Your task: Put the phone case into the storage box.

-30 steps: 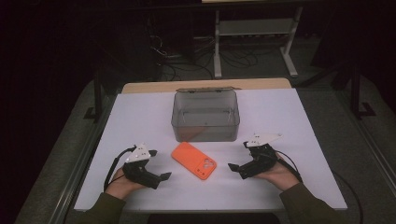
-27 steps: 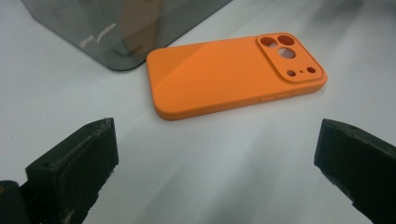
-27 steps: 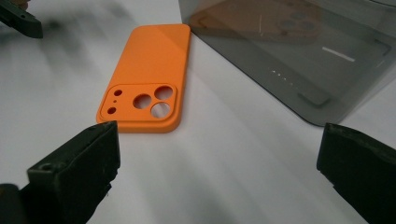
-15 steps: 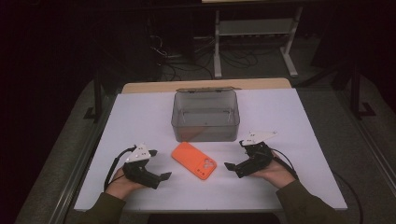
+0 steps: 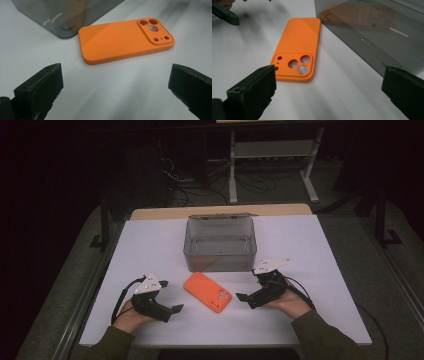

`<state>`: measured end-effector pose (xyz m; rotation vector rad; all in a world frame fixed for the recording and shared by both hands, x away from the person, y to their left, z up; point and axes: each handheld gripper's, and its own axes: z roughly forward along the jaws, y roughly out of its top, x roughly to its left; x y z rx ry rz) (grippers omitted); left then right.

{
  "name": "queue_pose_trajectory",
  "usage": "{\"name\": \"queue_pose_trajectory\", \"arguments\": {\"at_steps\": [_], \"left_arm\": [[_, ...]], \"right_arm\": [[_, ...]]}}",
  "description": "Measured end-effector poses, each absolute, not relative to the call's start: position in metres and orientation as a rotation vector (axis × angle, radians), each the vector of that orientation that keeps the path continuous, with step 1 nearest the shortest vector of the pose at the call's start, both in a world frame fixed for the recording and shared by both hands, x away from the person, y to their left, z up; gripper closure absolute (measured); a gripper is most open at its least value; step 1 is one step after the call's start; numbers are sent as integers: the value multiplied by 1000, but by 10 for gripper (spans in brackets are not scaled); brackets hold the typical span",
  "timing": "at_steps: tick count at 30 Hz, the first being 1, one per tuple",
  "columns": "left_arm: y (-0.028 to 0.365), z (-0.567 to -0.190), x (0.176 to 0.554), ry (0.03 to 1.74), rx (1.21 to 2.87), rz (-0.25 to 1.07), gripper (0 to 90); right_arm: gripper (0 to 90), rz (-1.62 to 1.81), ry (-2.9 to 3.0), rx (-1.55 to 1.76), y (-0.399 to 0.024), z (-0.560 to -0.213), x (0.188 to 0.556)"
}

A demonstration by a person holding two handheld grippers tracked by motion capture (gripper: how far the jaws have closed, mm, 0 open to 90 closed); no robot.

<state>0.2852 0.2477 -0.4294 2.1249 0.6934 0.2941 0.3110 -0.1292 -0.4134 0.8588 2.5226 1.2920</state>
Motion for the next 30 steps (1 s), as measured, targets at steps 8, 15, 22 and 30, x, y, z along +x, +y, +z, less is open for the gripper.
{"name": "queue_pose_trajectory", "arguments": {"at_steps": [8,15,22,30], "left_arm": [[248,-429,285,692,2127,292,0],[247,-430,285,693,2127,287,0],[247,-430,285,686,2133,287,0],[247,-430,285,686,2132,287,0]], "right_arm": [[0,1294,2531,854,-125,-413,313],[0,1295,2537,845,-122,-413,315],[0,1293,2542,833,-116,-412,317],[0,1292,2554,815,-109,-412,319]]}}
